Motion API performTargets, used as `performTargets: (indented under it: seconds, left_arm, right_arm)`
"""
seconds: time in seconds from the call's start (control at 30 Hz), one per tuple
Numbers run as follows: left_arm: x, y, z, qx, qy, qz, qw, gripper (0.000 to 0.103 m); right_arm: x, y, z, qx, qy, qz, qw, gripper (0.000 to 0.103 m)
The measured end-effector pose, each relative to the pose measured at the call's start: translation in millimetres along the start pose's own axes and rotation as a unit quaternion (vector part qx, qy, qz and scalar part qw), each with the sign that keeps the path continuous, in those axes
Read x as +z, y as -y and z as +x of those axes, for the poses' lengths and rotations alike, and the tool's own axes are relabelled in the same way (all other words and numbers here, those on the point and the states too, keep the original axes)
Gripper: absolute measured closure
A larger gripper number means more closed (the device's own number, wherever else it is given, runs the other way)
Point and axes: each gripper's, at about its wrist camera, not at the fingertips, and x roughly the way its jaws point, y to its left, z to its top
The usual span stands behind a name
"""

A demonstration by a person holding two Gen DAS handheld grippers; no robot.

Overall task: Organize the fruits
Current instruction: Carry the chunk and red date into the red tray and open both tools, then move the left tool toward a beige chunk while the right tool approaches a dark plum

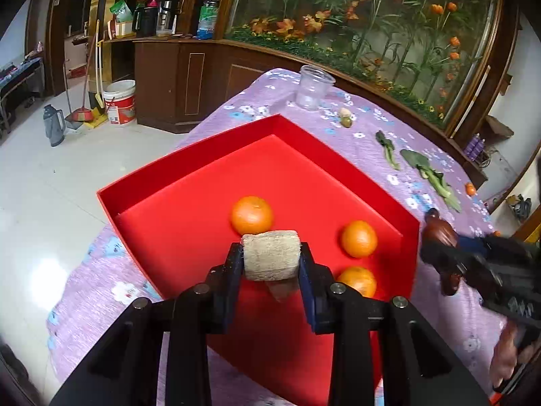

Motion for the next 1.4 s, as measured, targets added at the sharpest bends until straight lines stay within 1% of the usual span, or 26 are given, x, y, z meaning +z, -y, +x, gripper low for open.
performTargets:
  seconds: [0.17, 0.3, 0.33, 0.4, 0.47, 0.53, 0.6, 0.63, 0.73, 0.87, 1.03, 1.13, 1.17, 1.23, 1.3, 1.4]
  left_arm:
    - [2.7, 1.8, 3.0, -0.004, -0.001, 0.013, 0.9999, 0.073]
    - [4.4, -2.0, 6.2, -0.009, -0.005, 0.004, 0.9999, 0.072]
    - [5.0, -3.6, 6.9, -0.01, -0.007, -0.001, 0.9999, 0.07]
    - [5.3, -8.9, 8.8, -0.022, -0.012, -0.018, 0.9995, 0.058]
    - [7.1, -11.6, 9.4, -0.028, -0.01, -0.031, 0.9991, 0.051]
    - [7.4, -12.3, 8.4, -0.031, -0.009, -0.037, 0.9988, 0.05]
    - [7.4, -12.6, 7.6, -0.037, -0.009, -0.045, 0.9983, 0.047]
    - [7.6, -12.4, 7.2, -0.039, -0.009, -0.047, 0.9981, 0.046]
    - [7.1, -10.6, 2.3, -0.04, -0.007, -0.05, 0.9979, 0.045]
    - [6.7, -7.2, -6.1, -0.041, -0.001, -0.053, 0.9978, 0.038]
    - [3.3, 3.5, -15.1, -0.036, 0.002, -0.042, 0.9985, 0.037]
    - [0.8, 11.1, -22.3, -0.04, 0.004, -0.032, 0.9987, 0.037]
    - [0.4, 13.6, -24.2, -0.042, 0.005, -0.03, 0.9987, 0.037]
    - [-1.2, 20.3, -26.5, -0.044, 0.003, -0.024, 0.9987, 0.037]
    - [-3.3, 28.5, -25.9, -0.047, -0.002, -0.02, 0.9987, 0.037]
    - [-7.9, 48.0, -23.0, -0.057, -0.012, -0.006, 0.9983, 0.037]
  right_arm:
    - [36.8, -12.7, 55.0, 0.01, -0.029, -0.004, 1.0, 0.068]
    - [48.9, -16.5, 81.3, 0.007, -0.046, -0.012, 0.999, 0.068]
    - [50.4, -17.4, 85.2, 0.007, -0.049, -0.013, 0.999, 0.068]
    - [52.3, -18.7, 93.2, 0.003, -0.052, -0.019, 0.998, 0.068]
    - [52.4, -18.6, 95.7, -0.001, -0.052, -0.02, 0.998, 0.067]
    - [53.5, -16.5, 95.5, -0.001, -0.052, -0.015, 0.999, 0.065]
    - [54.2, -13.3, 90.0, 0.003, -0.042, -0.008, 0.999, 0.054]
    - [54.9, -11.4, 86.6, 0.004, -0.037, -0.003, 0.999, 0.052]
    - [54.7, -5.6, 71.6, 0.008, -0.019, 0.012, 1.0, 0.051]
    - [47.0, 6.5, 41.2, 0.013, 0.01, 0.042, 0.999, 0.049]
    - [19.4, 23.5, -1.9, 0.009, 0.044, 0.073, 0.996, 0.044]
    - [-6.4, 40.6, -28.4, -0.014, 0.061, 0.079, 0.995, 0.04]
    - [-18.8, 50.7, -39.5, -0.029, 0.065, 0.085, 0.994, 0.039]
    - [-35.4, 67.5, -52.2, -0.051, 0.068, 0.096, 0.992, 0.037]
    - [-58.6, 92.2, -66.7, -0.074, 0.067, 0.12, 0.988, 0.037]
    - [-82.9, 121.8, -80.8, -0.091, 0.064, 0.152, 0.982, 0.037]
